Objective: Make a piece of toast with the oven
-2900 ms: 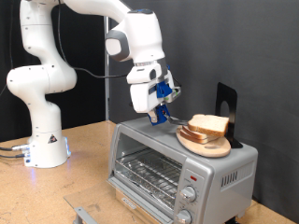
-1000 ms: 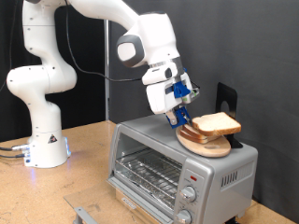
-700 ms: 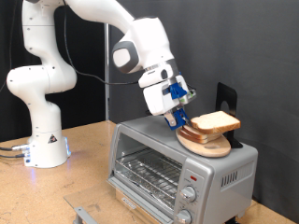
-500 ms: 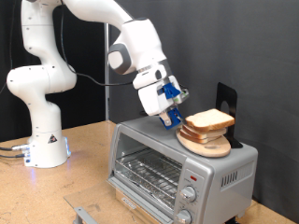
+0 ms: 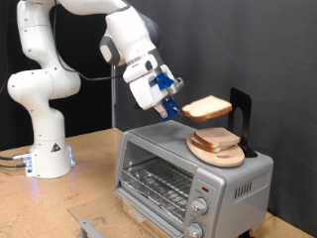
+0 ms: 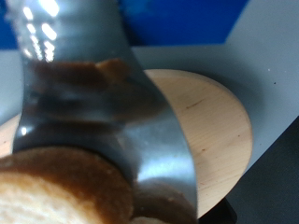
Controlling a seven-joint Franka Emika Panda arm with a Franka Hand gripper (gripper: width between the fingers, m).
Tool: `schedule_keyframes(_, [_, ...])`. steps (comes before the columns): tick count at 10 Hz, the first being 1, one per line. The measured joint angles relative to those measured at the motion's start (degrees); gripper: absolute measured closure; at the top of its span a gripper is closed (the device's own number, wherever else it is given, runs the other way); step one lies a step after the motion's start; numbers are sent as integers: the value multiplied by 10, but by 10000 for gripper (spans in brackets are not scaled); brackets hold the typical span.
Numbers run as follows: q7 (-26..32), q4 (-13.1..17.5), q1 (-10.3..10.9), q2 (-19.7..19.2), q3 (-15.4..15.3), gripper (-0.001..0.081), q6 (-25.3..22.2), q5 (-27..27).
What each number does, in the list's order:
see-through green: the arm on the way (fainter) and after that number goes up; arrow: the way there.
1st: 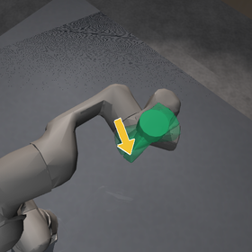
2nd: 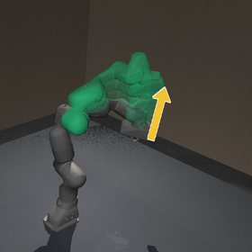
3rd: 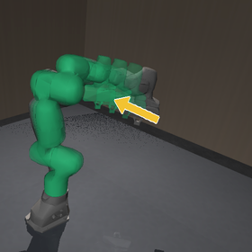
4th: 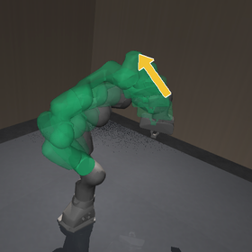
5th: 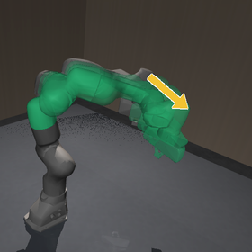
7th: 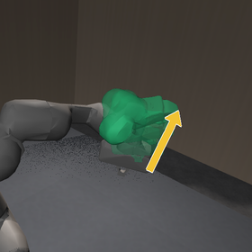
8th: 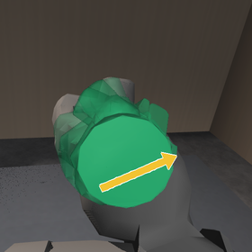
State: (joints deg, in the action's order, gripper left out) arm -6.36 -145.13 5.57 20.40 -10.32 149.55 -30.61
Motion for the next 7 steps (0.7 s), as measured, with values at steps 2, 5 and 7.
schedule_keyframes(2, [27, -1, 2, -5, 3, 318, 2, -5])
schedule_keyframes(5, [194, -21, 9, 25, 66, 318, -64, -26])
schedule_keyframes(7, [264, -34, -5, 45, 104, 318, -100, -14])
